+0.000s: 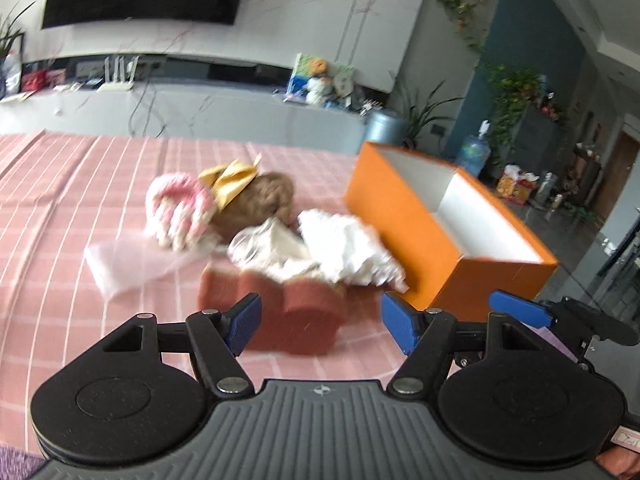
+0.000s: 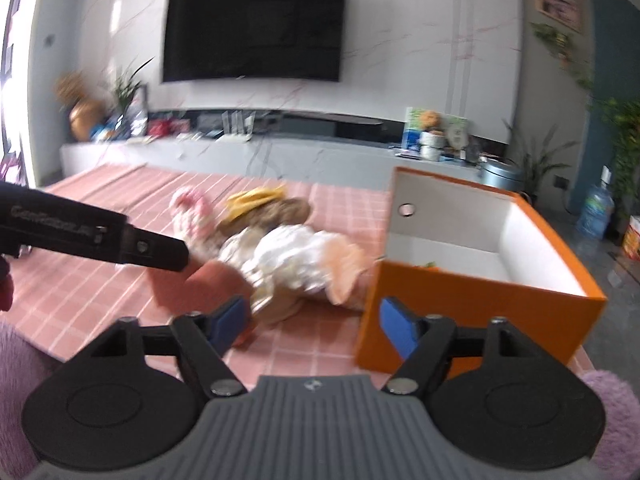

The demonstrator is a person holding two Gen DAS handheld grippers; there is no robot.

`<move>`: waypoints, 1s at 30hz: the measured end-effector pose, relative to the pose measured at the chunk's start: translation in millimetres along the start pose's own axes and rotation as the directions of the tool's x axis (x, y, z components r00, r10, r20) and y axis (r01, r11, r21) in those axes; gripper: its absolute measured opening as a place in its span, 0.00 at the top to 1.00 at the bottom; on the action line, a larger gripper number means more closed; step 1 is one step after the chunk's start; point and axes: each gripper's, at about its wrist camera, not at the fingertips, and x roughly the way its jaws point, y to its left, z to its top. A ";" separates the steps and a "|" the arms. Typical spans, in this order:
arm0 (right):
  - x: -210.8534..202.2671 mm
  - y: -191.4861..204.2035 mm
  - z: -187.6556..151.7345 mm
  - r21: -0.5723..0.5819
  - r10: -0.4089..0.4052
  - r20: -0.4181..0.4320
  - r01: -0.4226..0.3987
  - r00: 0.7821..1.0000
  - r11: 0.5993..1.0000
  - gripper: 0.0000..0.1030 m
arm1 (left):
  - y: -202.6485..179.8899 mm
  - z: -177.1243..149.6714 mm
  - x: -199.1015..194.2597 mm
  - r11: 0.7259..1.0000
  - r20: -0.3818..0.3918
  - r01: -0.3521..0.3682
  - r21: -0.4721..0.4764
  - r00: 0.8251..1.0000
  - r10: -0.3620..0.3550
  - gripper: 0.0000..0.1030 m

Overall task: Organize soft objects
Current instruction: 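Grasp the brown sponge with the left gripper while the right gripper grasps the white tissue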

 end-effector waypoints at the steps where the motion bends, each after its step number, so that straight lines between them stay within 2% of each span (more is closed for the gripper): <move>1: 2.6 3.6 -0.7 -0.013 0.008 -0.006 -0.009 1.000 1.000 0.37 | 3.6 -2.6 2.0 1.000 -0.009 -0.007 -0.015 1.000 0.006 0.22; 2: 5.8 6.2 -0.6 -0.022 0.017 -0.010 -0.018 1.000 1.000 0.39 | 8.0 -5.2 3.6 0.999 -0.017 -0.008 -0.033 1.000 0.007 0.22; 4: 15.4 12.4 -1.3 -0.052 0.031 -0.024 -0.032 0.999 0.998 0.55 | 14.4 -11.0 6.3 0.998 -0.036 -0.006 -0.059 0.999 0.004 0.22; 7: 35.1 14.1 0.9 -0.085 0.023 -0.049 -0.027 0.999 0.996 0.67 | 20.2 -16.2 9.0 0.995 -0.048 -0.017 -0.098 0.999 0.012 0.22; 9: 49.2 15.7 2.4 -0.084 0.019 -0.064 -0.025 0.998 0.996 0.72 | 24.2 -17.5 11.5 0.992 -0.051 -0.023 -0.125 0.999 0.017 0.22; 14: 73.4 16.2 7.7 -0.061 0.018 -0.071 -0.023 0.997 0.998 0.75 | 28.0 -14.3 21.0 0.985 -0.065 -0.043 -0.166 0.997 0.033 0.22; 16: 80.9 17.8 9.1 -0.058 0.028 -0.068 -0.032 0.997 0.998 0.75 | 22.6 -13.2 22.5 0.990 -0.061 -0.067 -0.127 0.996 0.060 0.22; 18: 85.3 19.9 9.9 -0.056 0.044 -0.063 -0.047 0.997 0.997 0.75 | 19.7 -12.9 25.1 0.992 -0.063 -0.063 -0.109 0.996 0.056 0.22; 21: 87.5 22.5 7.9 -0.054 0.088 -0.072 -0.092 0.993 0.994 0.81 | 26.9 -11.9 29.7 0.982 -0.094 -0.059 -0.181 0.995 0.043 0.22; 25: 84.6 27.9 3.4 -0.046 0.155 -0.084 -0.159 0.984 0.986 0.81 | 35.1 -11.5 28.9 0.968 -0.095 -0.047 -0.247 0.995 0.024 0.20; 30: 79.2 44.1 -0.4 -0.061 0.233 -0.093 -0.239 0.968 0.969 0.81 | 36.0 -11.7 26.9 0.961 -0.099 -0.054 -0.271 0.995 0.028 0.19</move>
